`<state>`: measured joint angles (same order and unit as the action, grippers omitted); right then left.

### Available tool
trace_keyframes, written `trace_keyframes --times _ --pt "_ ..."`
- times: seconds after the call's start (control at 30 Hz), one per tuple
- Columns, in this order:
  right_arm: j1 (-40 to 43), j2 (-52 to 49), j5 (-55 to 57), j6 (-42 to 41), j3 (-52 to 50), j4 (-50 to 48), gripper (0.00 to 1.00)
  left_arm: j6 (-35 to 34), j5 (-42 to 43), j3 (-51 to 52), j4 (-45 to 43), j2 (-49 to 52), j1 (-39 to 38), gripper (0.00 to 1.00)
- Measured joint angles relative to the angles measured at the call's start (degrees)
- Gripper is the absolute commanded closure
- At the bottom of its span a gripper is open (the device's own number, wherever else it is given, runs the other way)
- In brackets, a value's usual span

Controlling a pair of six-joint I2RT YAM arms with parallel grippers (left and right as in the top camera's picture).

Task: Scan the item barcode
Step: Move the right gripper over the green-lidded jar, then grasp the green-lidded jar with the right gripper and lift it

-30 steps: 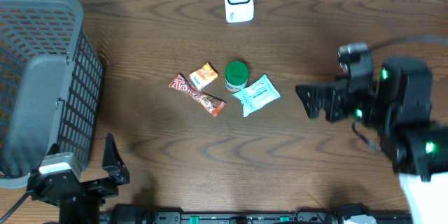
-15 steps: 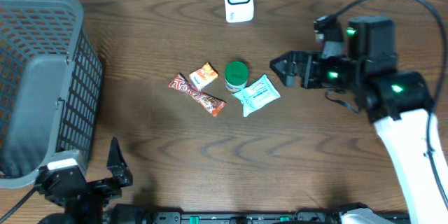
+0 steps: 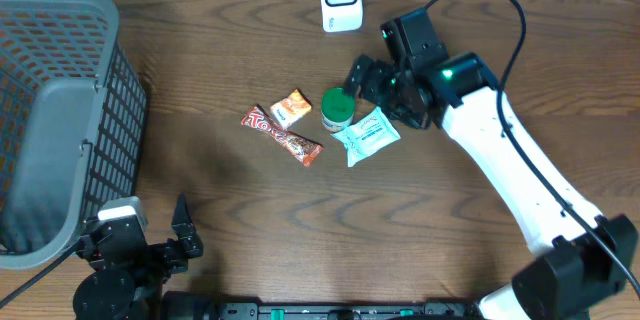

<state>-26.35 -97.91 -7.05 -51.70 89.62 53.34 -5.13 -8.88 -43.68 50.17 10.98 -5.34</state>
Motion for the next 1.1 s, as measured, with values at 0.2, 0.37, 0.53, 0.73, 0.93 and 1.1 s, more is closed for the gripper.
trace_keyframes --times 0.2,0.37,0.53,0.73,0.93,1.1 --pt "-0.6 -4.8 1.2 -8.5 6.0 3.4 0.01 -0.3 0.0 0.0 0.0 0.0 0.0 0.02" --pt "-1.6 -7.8 1.7 -15.3 7.9 4.4 0.01 -0.3 0.0 0.0 0.0 0.0 0.0 0.02" --pt "-3.5 -9.8 3.1 -23.5 7.9 5.5 0.01 -0.5 0.0 0.0 0.0 0.0 0.0 0.02" --pt "-4.7 -12.2 3.7 -33.4 7.9 5.4 0.01 -0.7 0.0 0.0 0.0 0.0 0.0 0.02" --pt "-5.1 -16.8 2.5 -40.7 7.9 -0.7 0.01 -0.7 0.0 0.0 0.0 0.0 0.0 0.02" --pt "-5.1 -21.1 0.6 -44.1 7.9 -3.8 0.01 -0.7 0.0 0.0 0.0 0.0 0.0 0.02"
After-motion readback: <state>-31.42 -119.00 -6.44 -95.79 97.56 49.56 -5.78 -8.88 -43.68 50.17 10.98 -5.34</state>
